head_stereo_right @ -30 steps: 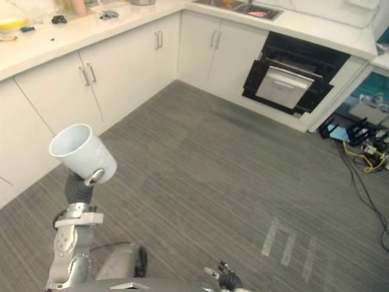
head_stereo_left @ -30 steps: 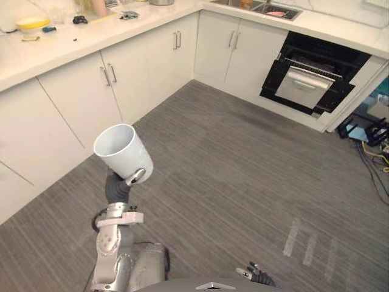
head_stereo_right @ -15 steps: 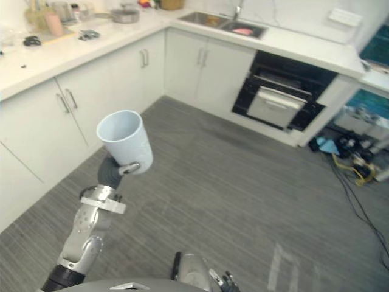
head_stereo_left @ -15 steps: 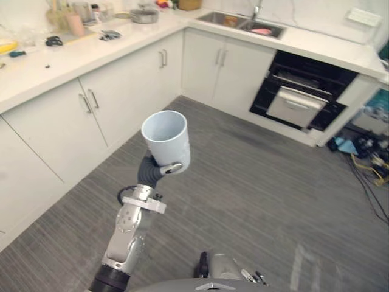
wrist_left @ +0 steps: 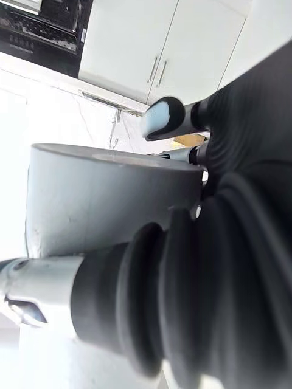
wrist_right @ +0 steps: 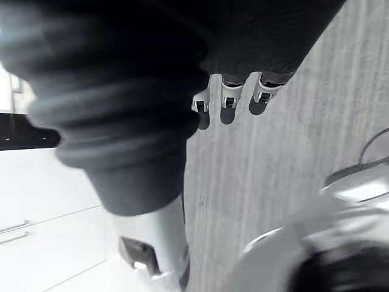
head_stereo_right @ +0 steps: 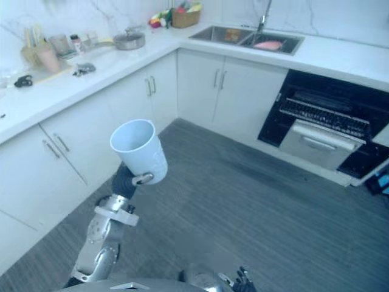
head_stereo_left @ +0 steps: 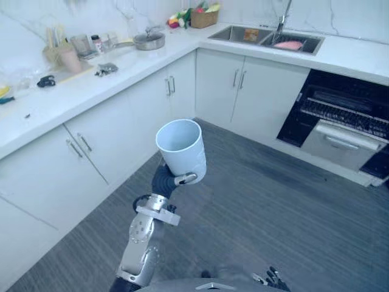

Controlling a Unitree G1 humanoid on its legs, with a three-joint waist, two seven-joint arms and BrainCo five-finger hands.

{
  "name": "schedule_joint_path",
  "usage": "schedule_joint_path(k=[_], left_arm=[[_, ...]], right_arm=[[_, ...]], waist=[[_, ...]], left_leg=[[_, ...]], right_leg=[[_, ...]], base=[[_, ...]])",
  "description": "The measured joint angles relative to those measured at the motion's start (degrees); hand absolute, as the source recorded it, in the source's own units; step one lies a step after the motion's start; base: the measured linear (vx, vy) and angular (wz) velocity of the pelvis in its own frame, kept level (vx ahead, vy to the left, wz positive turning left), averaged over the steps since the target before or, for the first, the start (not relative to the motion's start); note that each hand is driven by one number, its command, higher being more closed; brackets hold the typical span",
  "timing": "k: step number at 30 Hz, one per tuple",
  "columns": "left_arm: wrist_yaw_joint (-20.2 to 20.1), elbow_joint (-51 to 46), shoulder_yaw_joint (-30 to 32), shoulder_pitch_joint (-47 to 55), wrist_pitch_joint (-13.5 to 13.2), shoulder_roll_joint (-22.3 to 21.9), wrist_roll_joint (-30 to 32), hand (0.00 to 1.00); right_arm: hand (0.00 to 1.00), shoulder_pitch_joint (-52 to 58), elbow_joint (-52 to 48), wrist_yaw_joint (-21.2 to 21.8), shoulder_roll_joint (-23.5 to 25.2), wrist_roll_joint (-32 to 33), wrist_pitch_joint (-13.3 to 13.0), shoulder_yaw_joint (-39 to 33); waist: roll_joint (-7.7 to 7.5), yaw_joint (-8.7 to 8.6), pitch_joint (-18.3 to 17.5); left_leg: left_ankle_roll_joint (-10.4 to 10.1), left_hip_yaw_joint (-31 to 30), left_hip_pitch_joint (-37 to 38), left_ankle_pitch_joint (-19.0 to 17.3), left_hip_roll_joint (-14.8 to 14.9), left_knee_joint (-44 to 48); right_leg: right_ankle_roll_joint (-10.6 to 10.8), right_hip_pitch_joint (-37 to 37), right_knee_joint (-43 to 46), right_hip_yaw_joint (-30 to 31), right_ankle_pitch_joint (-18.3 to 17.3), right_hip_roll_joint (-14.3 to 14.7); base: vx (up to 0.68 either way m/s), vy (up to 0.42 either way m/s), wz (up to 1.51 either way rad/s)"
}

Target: Walk over to the sink, pick up the cup, carry it to the dishwasher, place the cup inside the dishwasher, then close the dishwasher door

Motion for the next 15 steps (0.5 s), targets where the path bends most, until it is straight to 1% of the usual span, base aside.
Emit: schedule_joint_path(k=[1, 2, 3, 4, 5, 6, 7, 8, 9, 10, 11, 12, 13, 14, 15], left_arm=[[-0.1, -0.4, 0.1, 0.0, 0.0, 0.5, 0.0, 1.0], [-0.5, -1.0, 0.6, 0.0, 0.2, 1.8, 0.0, 1.0], [-0.8, -1.5, 1.0, 0.2, 0.5, 2.5, 0.0, 1.0], [-0.9, -1.6, 1.2, 0.7, 0.6, 3.5, -0.1, 1.0], [-0.9, -1.6, 1.4, 1.0, 0.7, 3.7, -0.1, 1.0], [-0.9, -1.6, 1.3, 1.7, 1.0, 3.8, -0.1, 1.0], [-0.8, -1.5, 1.3, 3.1, 1.0, 3.9, -0.1, 1.0], [-0.9, -1.4, 1.3, 3.5, 0.9, 4.8, 0.0, 1.0], [-1.0, -1.2, 1.2, 3.4, 0.8, 5.8, 0.4, 1.0], [-1.0, -1.0, 1.4, 3.5, 0.8, 6.5, 0.4, 1.0], [-1.1, -1.0, 1.4, 3.6, 0.8, 6.7, 0.4, 1.0], [-1.6, -0.8, 1.8, 3.3, 0.8, 7.7, 0.4, 1.0], [-2.1, -0.6, 1.7, 3.0, 0.8, 8.2, 0.4, 1.0], [-3.0, -0.3, 1.4, 2.8, 0.7, 8.2, 0.4, 1.0], [-3.9, 0.1, 1.6, 2.4, 0.7, 8.9, 0.4, 1.0]], right_arm=[[0.0, -1.1, 0.0, -0.1, -0.1, 0.2, -0.2, 0.4], [0.0, -2.8, 0.1, -0.1, -0.6, 0.2, -0.2, 0.8], [0.0, -4.5, 0.2, -0.1, -1.0, 0.2, -0.2, 0.9], [0.0, -6.4, 0.2, -0.1, -1.4, 0.2, -0.2, 0.9], [0.0, -7.2, 0.3, -0.1, -1.5, 0.1, -0.3, 0.9], [0.0, -8.2, 0.7, -0.1, -2.4, 0.0, -0.2, 1.1], [0.0, -8.5, 1.3, -0.1, -2.6, -0.5, -0.1, 2.2], [0.0, -8.9, 2.4, -0.3, -1.7, -0.6, 0.0, 2.7], [0.0, -8.8, 2.9, -0.3, -0.8, -1.0, 1.3, 3.3], [0.0, -9.2, 3.7, -0.3, -0.3, -0.9, 2.7, 3.4], [0.0, -9.2, 4.1, -0.4, -0.4, -0.9, 3.3, 3.4], [0.0, -9.2, 4.8, -0.4, -0.3, -0.9, 4.5, 3.3], [0.0, -8.8, 5.0, -0.4, -0.4, -0.9, 4.8, 3.3], [0.0, -6.8, 5.5, -0.2, -1.2, -0.9, 5.3, 3.3], [0.0, -6.6, 7.1, -0.2, -0.8, -0.9, 6.4, 3.2]], waist=[[-0.33, 0.37, 0.0], [-0.88, 1.01, 0.1], [-1.12, 1.23, 0.0], [-1.43, 1.64, 0.0], [-1.5, 1.66, 0.0], [-1.59, 1.86, -0.1], [-1.9, 2.29, -0.4], [-3.37, 2.08, -1.0], [-6.0, 1.19, -1.4], [-6.95, 0.9, -1.5], [-6.95, 0.72, -1.5], [-6.93, 0.81, -1.4], [-6.97, 0.9, -1.7], [-5.69, 0.95, -3.1], [-6.29, 0.76, -4.4]], left_leg=[[0.0, 1.0, -1.7, -1.9, -0.7, -3.9], [-0.2, 2.2, -3.9, -5.0, -2.8, -15.2], [-0.4, 1.7, -4.2, -6.2, -4.9, -26.1], [-1.3, -1.5, -3.1, -4.6, -8.1, -42.4], [-1.7, -4.2, -2.5, -2.3, -9.4, -49.6], [-3.1, -8.5, -2.1, 4.6, -11.1, -56.8], [-2.9, -10.8, -0.5, 12.0, -11.8, -58.1], [-1.2, -9.2, 0.6, 11.7, -12.7, -57.8], [0.3, -7.8, 1.2, 9.6, -13.5, -56.5], [1.0, -6.1, 1.2, 6.8, -13.2, -53.4], [1.2, -5.6, 1.4, 5.2, -12.9, -51.0], [0.9, -4.0, -0.2, 2.0, -12.8, -42.6], [0.8, -3.4, -0.8, 0.3, -13.0, -40.2], [2.2, -3.0, 1.5, -0.8, -12.9, -44.1], [3.4, -0.9, 4.5, -4.1, -13.6, -45.6]], right_leg=[[-0.2, 1.3, -1.2, 1.2, 0.3, 0.0], [0.2, 3.4, -3.0, 3.9, 0.4, 0.1], [0.7, 4.7, -3.9, 6.2, 0.0, 0.0], [2.3, 6.3, -4.5, 9.9, -0.9, -0.4], [3.3, 7.0, -4.6, 11.7, -1.6, -0.6], [5.0, 8.4, -4.6, 15.2, -2.8, -0.7], [6.5, 9.9, -4.4, 19.2, -4.3, -0.9], [6.5, 10.6, -4.1, 20.6, -5.5, -2.3], [6.8, 9.8, -2.1, 21.3, -5.7, -4.0], [6.5, 9.2, 0.4, 22.1, -4.6, -4.1], [6.4, 9.6, 1.4, 22.0, -3.4, -4.0], [5.2, 10.7, 3.6, 21.8, -0.9, -3.7], [5.0, 10.7, 5.8, 21.2, -0.5, -3.6], [5.6, 8.4, 13.0, 18.3, -0.1, -3.0], [8.1, 4.5, 23.3, 16.3, 0.8, -4.1]], base=[[0.56, -0.132, -0.91], [0.59, -0.053, -0.95], [0.72, 0.011, -1.41], [0.63, 0.083, -1.28], [0.63, 0.161, -1.51], [0.76, 0.298, -1.56], [0.76, 0.303, -1.48], [0.65, 0.243, -1.08], [0.57, 0.164, -0.7], [0.54, 0.154, -0.61], [0.6, 0.192, -0.66], [0.35, 0.129, -0.52], [0.31, 0.151, -0.59], [0.24, 0.145, -0.47], [0.23, 0.124, -0.38]])
